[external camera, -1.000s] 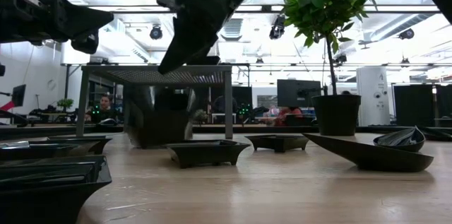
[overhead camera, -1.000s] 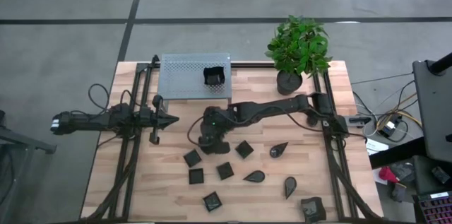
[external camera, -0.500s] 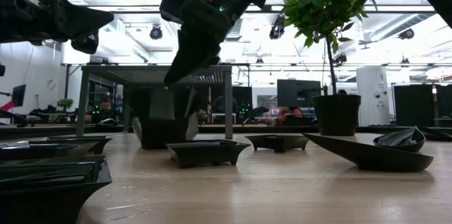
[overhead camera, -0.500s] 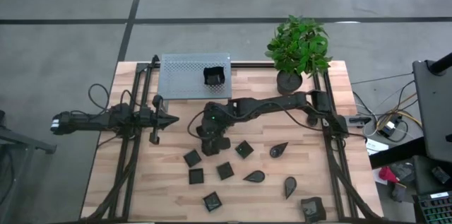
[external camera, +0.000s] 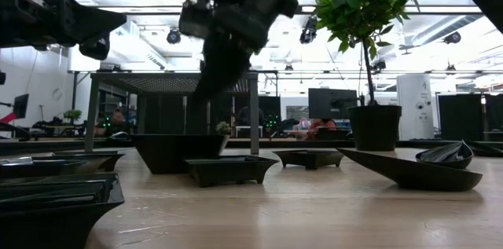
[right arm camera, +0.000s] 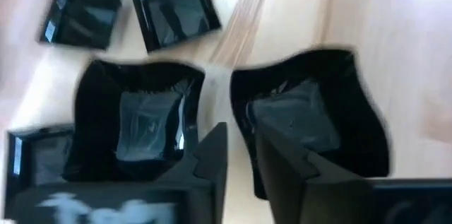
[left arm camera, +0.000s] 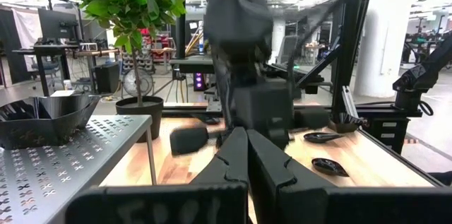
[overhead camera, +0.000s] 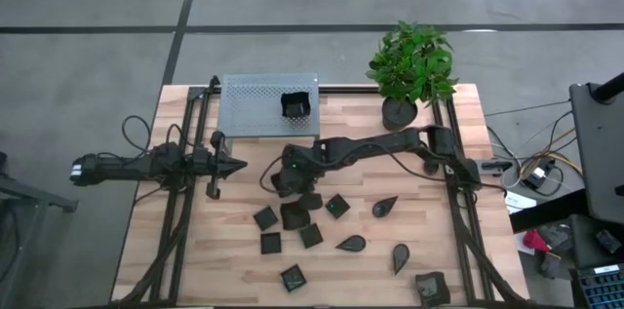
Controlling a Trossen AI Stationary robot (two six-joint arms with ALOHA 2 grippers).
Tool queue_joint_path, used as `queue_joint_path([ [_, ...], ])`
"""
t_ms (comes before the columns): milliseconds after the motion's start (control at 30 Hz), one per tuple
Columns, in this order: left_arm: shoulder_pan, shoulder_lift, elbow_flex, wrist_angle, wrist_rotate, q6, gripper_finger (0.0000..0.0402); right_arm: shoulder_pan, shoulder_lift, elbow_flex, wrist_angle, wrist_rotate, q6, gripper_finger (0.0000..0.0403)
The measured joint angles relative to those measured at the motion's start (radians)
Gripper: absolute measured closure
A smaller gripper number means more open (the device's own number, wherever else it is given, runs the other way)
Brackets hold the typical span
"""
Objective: Pick & Place Mini shaped plates
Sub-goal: Stack the distorted square plate on top of the distorted square plate on the shelf
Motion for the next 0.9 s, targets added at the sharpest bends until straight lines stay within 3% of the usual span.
queue_joint_path([
  [167,0.0,0.0,0.0,0.0,0.0,0.0,0.0401,0.0,0.039,-0.002,-0.003,0.008,-0.058,0.0273],
  [300,0.0,0.0,0.0,0.0,0.0,0.0,0.0401,0.001,0.057,-0.002,-0.004,0.014,-0.069,0.0261],
  [500,0.0,0.0,0.0,0.0,0.0,0.0,0.0401,0.002,0.057,-0.002,0.005,0.102,-0.111,0.0273],
  [900,0.0,0.0,0.0,0.0,0.0,0.0,0.0401,0.008,0.09,-0.004,0.015,0.106,-0.165,0.03],
])
